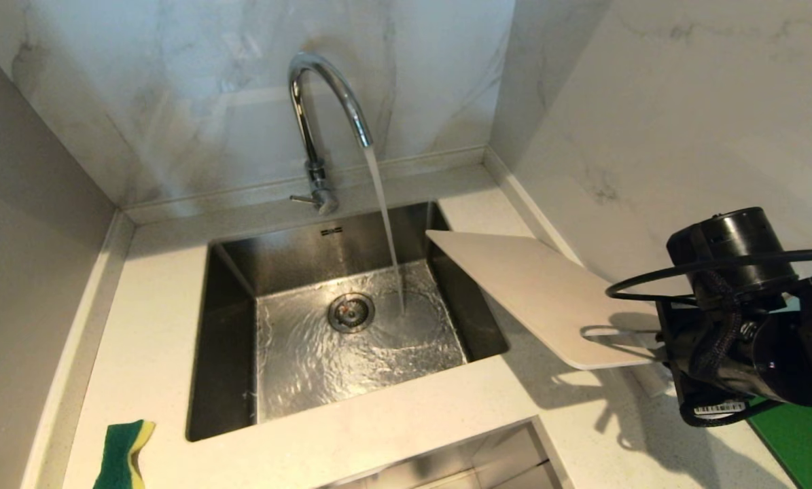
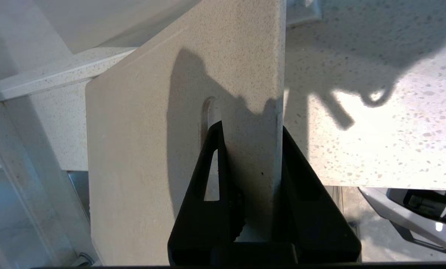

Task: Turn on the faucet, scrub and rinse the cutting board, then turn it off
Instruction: Put down the cutting board

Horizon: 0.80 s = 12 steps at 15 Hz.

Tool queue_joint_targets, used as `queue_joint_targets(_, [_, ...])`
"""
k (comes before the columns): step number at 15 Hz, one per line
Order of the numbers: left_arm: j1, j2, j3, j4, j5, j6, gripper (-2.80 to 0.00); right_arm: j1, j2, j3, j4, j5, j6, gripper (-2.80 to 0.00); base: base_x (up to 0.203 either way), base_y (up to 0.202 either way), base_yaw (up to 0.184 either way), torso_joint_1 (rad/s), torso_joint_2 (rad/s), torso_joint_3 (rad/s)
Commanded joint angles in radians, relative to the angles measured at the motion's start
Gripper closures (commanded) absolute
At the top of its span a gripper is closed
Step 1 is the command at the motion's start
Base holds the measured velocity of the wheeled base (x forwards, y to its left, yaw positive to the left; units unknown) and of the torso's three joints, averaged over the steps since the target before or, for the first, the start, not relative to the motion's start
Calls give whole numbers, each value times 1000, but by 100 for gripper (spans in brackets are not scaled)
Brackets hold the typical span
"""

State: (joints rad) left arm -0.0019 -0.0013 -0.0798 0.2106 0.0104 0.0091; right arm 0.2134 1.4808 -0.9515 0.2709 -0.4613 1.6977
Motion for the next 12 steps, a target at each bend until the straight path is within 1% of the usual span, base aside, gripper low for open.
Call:
queue_joint_targets(1, [0, 0, 0, 1, 0, 0, 0, 12, 27, -6, -1, 1, 7, 0, 0, 0, 0, 0, 0, 0])
queue_joint_targets(7, [0, 0, 0, 1, 0, 0, 0, 15, 23, -32, 4, 5, -21, 0, 0, 0, 0, 0, 0, 0])
queue_joint_targets(12, [0, 0, 0, 1, 0, 0, 0, 14, -13, -33, 11, 62, -39, 0, 0, 0, 0, 0, 0, 0])
